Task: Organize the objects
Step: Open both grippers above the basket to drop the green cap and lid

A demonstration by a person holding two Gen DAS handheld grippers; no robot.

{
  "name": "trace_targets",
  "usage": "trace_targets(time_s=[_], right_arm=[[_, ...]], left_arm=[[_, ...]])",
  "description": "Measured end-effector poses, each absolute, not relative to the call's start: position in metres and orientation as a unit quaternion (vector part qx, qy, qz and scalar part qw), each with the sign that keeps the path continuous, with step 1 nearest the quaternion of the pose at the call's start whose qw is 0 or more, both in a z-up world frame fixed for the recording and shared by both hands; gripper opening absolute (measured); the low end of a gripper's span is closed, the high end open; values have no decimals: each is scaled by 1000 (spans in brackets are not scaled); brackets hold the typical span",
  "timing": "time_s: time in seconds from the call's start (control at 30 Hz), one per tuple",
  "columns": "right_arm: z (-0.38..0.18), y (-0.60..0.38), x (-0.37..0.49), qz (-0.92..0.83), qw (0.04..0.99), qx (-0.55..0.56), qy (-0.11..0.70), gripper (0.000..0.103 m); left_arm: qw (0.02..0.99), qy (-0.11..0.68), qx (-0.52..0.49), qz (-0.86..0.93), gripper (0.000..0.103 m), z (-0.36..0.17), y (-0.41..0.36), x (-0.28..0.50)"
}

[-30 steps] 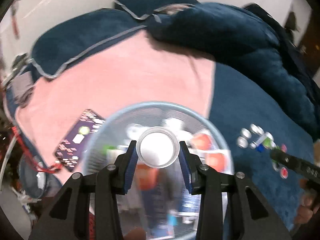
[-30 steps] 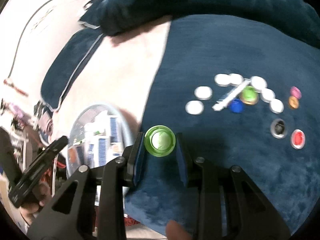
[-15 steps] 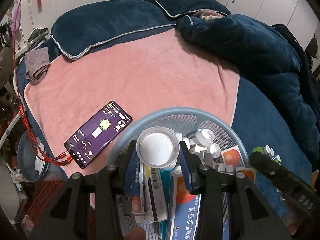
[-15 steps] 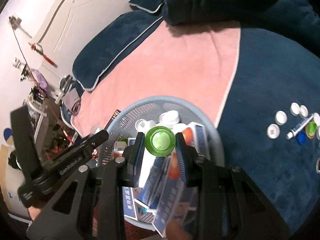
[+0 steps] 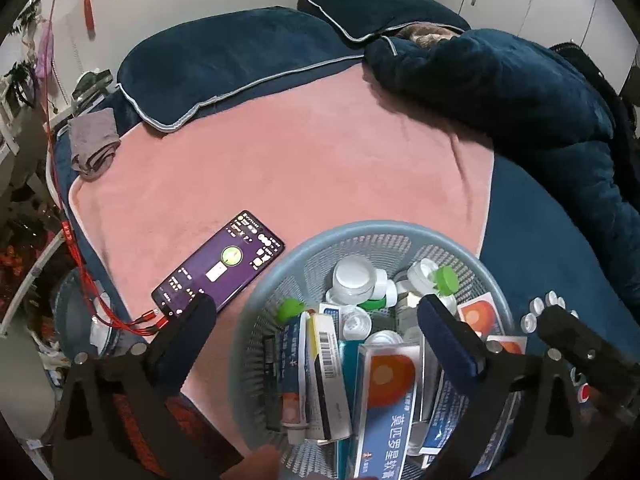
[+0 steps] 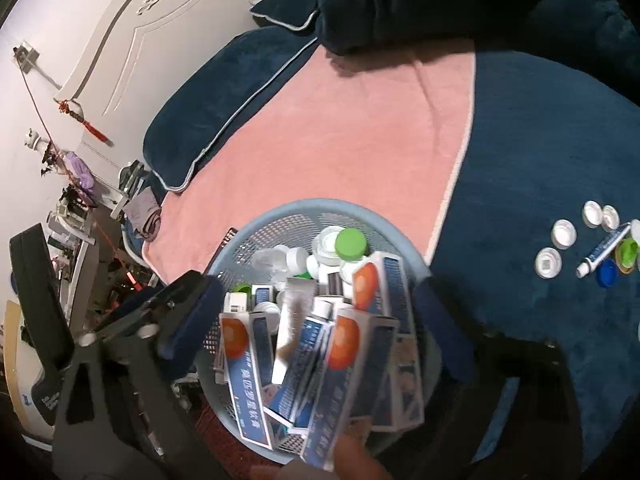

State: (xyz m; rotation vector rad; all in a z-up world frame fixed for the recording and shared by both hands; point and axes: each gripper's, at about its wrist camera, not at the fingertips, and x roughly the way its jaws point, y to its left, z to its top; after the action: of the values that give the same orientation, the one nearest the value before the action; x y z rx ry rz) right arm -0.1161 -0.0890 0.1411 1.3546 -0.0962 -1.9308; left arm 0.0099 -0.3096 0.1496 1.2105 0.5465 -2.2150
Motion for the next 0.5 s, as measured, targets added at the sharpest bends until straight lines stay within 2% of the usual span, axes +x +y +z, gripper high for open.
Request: trace_targets(time_s=[0.23, 0.5], right_arm=[[143, -82, -106, -769, 371, 521, 13, 103], [142, -62, -108, -774, 355, 524, 23, 103]], left_arm=[[279, 182, 456, -826, 102, 153, -299, 13], [264, 167, 460, -831, 102, 159, -278, 8]])
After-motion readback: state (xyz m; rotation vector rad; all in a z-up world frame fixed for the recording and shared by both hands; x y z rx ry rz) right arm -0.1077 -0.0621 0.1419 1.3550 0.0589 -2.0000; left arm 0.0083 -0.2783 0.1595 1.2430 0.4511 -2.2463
